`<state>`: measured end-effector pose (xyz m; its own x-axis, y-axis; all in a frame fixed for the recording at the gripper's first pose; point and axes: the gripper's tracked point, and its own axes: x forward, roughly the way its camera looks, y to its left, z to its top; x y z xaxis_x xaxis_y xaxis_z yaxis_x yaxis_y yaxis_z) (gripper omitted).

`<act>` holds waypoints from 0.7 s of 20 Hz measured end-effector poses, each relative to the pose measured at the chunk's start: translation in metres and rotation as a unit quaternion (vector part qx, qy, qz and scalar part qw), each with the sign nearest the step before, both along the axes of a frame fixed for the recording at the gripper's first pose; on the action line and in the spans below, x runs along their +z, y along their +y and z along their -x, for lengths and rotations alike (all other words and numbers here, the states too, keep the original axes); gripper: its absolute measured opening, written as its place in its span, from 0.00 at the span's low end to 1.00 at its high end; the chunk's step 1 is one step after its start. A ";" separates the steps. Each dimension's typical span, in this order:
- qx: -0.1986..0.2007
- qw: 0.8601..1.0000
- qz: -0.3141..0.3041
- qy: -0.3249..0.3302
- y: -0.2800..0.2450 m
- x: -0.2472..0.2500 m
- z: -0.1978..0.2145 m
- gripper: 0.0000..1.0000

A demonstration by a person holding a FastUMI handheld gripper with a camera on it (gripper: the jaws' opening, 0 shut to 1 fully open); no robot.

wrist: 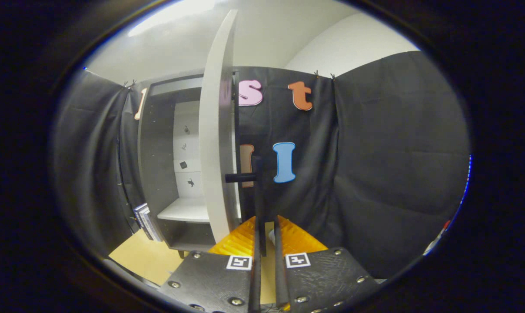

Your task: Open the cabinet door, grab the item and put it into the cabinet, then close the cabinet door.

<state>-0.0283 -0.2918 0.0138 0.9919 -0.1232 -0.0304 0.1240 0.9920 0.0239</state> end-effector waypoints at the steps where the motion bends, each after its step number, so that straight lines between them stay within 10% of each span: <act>1: -0.007 1.000 0.001 0.001 -0.004 -0.001 0.003 0.14; 14: -0.040 0.999 -0.017 -0.026 0.023 0.013 0.060 0.14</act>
